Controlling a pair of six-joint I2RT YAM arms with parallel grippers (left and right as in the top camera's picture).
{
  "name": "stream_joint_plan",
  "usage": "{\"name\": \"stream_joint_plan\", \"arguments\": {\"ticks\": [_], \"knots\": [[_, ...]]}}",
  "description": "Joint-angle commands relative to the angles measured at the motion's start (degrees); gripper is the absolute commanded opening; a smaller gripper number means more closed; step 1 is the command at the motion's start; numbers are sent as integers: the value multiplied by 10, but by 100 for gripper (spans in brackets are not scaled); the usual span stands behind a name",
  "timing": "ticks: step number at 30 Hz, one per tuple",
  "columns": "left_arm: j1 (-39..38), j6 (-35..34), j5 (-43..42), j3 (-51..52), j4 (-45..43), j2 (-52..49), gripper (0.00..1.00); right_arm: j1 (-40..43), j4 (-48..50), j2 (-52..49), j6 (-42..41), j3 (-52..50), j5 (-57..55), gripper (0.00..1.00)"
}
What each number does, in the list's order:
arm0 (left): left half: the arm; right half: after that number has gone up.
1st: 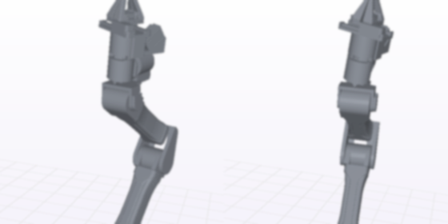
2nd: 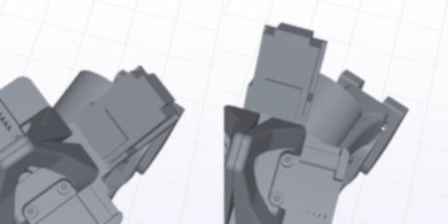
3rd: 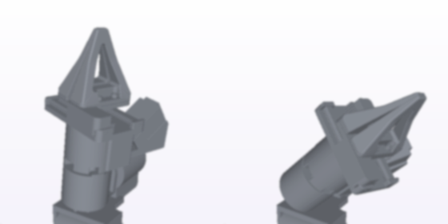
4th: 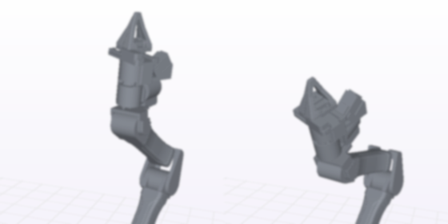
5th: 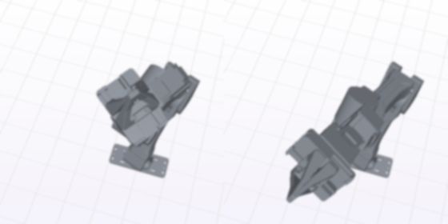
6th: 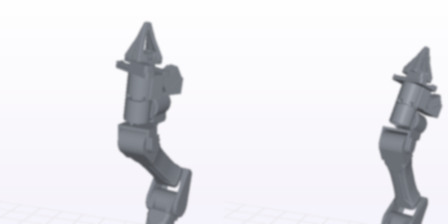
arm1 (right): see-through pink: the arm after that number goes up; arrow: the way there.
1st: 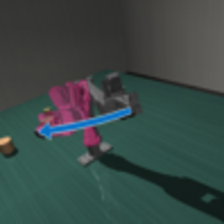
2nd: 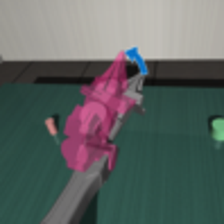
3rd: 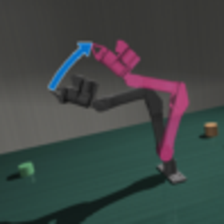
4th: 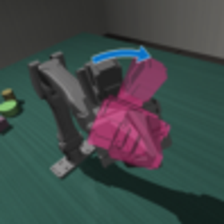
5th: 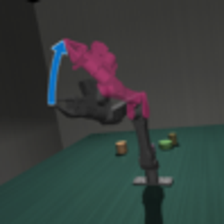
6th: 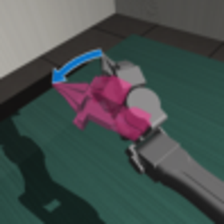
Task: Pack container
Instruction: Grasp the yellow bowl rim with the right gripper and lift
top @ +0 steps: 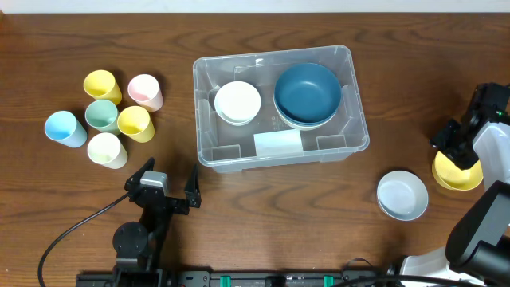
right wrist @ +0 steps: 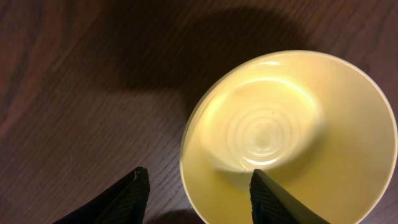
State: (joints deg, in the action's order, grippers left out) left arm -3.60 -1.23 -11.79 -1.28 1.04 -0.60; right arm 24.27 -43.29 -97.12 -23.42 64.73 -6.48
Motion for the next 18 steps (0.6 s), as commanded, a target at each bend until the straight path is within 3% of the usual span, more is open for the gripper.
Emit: {"name": "stream_joint_plan", "arguments": {"ticks": [1,9,14,18], "knots": [[-2,8,-6,10,19,3,98,4,7,-5,4,-14,-10,54],[-2,8,-6,10,19,3,98,4,39,-13,3,-45,-5,51],[-2,8,-6,10,19,3,98,4,48,-14,3,-45,-5,31],[-2,8,-6,10,19,3,98,4,48,-15,3,-46,-5,27]]}}
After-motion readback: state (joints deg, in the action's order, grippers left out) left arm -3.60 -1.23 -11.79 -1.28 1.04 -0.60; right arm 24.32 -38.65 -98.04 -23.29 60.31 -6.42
